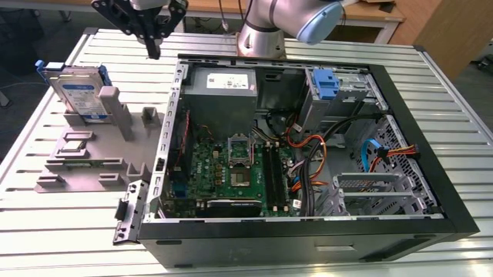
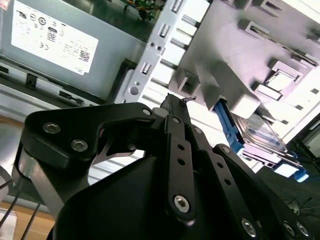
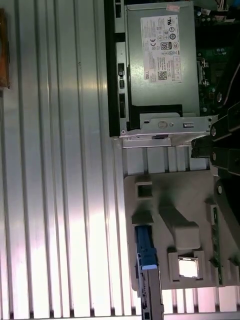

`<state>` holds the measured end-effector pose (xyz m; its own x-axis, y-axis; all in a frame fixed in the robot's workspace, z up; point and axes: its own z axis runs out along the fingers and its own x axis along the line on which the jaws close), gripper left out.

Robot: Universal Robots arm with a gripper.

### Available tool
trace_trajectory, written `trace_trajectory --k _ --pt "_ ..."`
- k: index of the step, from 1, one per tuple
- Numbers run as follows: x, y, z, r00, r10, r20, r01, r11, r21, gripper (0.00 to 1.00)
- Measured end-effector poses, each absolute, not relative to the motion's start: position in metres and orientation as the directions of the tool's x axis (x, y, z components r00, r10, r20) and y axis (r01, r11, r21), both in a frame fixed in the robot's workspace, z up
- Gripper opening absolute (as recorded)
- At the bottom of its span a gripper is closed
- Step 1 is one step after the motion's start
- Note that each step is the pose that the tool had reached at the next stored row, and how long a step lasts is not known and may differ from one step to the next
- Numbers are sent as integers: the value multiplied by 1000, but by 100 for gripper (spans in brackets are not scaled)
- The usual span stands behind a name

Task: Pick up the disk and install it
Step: 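Reach for the disk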

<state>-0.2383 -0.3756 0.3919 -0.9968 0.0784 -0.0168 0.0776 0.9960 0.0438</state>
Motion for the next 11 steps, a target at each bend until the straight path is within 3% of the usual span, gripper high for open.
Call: trace_trajectory --k 11 --pt "-255 -375 392 -997 80 -15 79 996 44 10"
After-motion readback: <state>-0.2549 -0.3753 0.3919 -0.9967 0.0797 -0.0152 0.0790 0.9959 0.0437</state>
